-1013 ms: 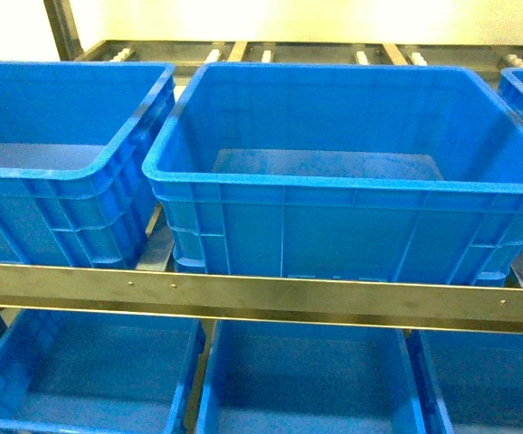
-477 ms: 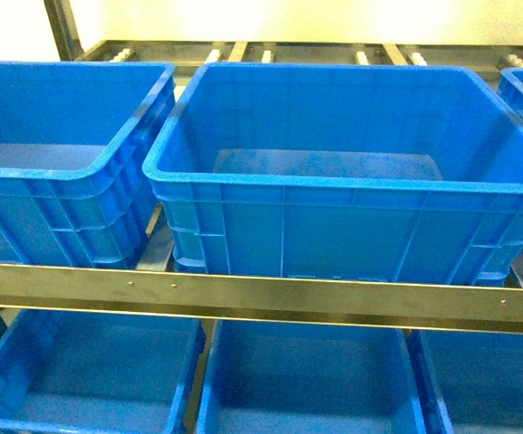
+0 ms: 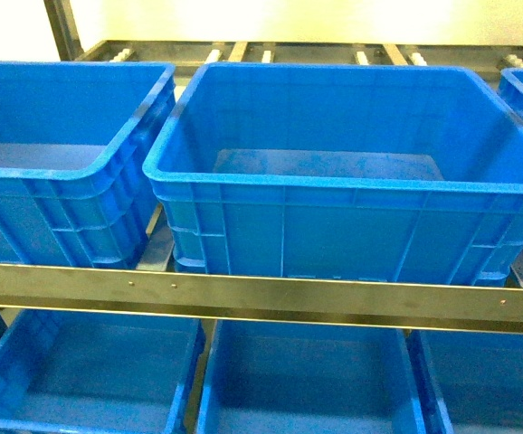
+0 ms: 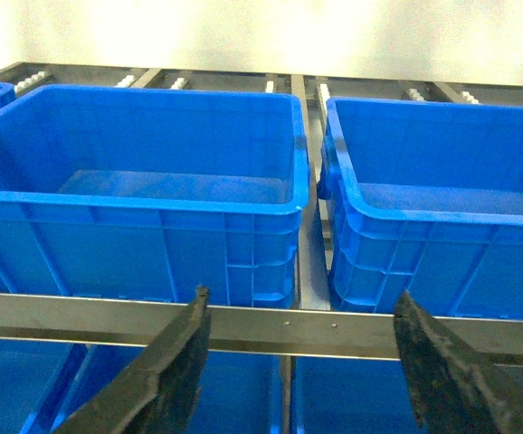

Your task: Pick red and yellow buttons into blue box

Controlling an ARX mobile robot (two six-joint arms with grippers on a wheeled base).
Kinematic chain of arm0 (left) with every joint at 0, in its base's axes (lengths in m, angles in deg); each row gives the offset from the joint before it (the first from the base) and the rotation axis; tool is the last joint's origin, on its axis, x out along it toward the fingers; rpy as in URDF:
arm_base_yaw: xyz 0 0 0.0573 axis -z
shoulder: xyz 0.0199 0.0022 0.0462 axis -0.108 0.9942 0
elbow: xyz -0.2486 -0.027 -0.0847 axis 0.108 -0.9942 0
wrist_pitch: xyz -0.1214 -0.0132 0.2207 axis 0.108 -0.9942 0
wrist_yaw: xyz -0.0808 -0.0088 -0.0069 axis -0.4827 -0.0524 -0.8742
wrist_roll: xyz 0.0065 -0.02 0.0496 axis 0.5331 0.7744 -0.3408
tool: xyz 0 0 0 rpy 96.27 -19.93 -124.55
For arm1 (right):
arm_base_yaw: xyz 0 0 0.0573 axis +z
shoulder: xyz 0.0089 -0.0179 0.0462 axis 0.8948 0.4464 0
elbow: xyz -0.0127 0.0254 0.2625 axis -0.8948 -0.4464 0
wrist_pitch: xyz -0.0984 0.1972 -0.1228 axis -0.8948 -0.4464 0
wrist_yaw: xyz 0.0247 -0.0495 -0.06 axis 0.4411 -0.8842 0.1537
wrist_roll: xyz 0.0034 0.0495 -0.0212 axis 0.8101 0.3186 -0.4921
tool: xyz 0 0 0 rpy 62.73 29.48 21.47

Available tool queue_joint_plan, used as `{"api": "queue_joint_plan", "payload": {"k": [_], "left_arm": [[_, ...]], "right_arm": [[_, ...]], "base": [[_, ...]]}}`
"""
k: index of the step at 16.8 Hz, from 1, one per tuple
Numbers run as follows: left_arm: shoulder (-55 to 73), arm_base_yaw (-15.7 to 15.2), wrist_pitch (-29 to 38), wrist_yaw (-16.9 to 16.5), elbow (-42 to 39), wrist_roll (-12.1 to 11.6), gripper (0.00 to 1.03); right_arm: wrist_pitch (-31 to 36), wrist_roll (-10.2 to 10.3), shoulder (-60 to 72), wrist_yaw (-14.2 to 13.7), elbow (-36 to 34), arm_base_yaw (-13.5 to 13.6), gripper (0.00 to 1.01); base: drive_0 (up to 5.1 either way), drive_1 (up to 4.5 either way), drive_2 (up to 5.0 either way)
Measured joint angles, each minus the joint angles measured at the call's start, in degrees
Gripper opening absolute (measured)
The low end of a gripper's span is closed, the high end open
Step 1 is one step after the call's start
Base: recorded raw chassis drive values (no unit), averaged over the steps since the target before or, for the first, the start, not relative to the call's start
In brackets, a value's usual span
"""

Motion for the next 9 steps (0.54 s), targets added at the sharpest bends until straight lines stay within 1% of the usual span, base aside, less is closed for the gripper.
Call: {"api": "queue_joint_plan", "payload": {"k": [4,5,6,7,8,9], "left_arm": [[0.0,0.0,0.0,0.0,0.0,0.0,0.75],[0.0,0.0,0.0,0.0,0.0,0.0,0.79],[0.0,0.0,0.0,0.0,0.0,0.0,0.80],[0.0,0.0,0.0,0.0,0.0,0.0,0.86],[0.0,0.0,0.0,0.0,0.0,0.0,0.90],[0.0,0.0,0.0,0.0,0.0,0.0,0.95]], "right_arm": [[0.0,0.0,0.0,0.0,0.0,0.0,0.78],[0.0,0.0,0.0,0.0,0.0,0.0,0.83],[0.0,0.0,0.0,0.0,0.0,0.0,0.84],[0.0,0.0,0.0,0.0,0.0,0.0,0.90],[0.0,0.0,0.0,0.0,0.0,0.0,0.93],[0.0,0.0,0.0,0.0,0.0,0.0,0.99]], "base": [[0.0,0.00,0.0],[0.0,0.00,0.0],[0.0,0.00,0.0],[0.0,0.00,0.0],[0.0,0.00,0.0],[0.0,0.00,0.0]]}}
